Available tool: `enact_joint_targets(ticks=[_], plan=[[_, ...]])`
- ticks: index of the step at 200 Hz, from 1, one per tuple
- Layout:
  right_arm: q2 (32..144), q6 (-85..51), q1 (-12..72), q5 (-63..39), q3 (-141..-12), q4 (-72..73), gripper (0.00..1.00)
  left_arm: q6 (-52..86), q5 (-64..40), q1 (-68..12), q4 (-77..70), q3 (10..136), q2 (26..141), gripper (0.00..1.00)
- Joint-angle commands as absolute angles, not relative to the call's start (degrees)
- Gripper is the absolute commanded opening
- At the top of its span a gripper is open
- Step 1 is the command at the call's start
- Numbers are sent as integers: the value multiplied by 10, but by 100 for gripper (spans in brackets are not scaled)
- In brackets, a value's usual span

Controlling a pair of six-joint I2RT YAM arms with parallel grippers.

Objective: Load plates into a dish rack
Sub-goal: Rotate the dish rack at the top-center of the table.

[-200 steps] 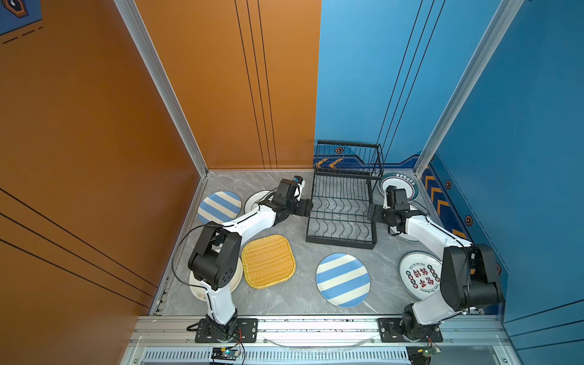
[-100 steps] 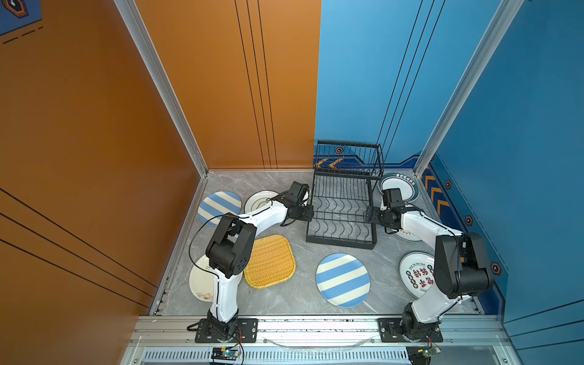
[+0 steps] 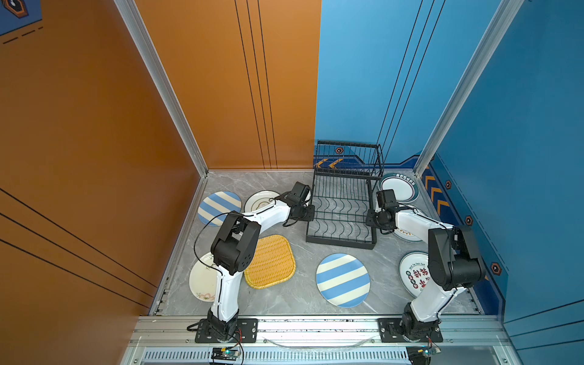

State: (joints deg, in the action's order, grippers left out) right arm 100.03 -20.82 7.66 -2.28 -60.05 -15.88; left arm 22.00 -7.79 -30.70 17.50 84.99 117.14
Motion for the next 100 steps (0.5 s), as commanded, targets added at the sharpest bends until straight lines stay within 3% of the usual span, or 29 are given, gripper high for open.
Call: enact_joint_targets(ticks=[1,42,81,100], plan=[[1009,-206,85,-26,-620,-160,38,224,-79,-307,194,839,1173,16],[1025,-201,96,-25,-633,-160,19,235,-78,-305,194,804,1154,0],[1044,-192,109,-27,-656,-163,1,248,-66,-303,194,764,1124,0],[1060,-187,116,-30,-675,-166,0,254,-59,-301,194,744,1109,0]])
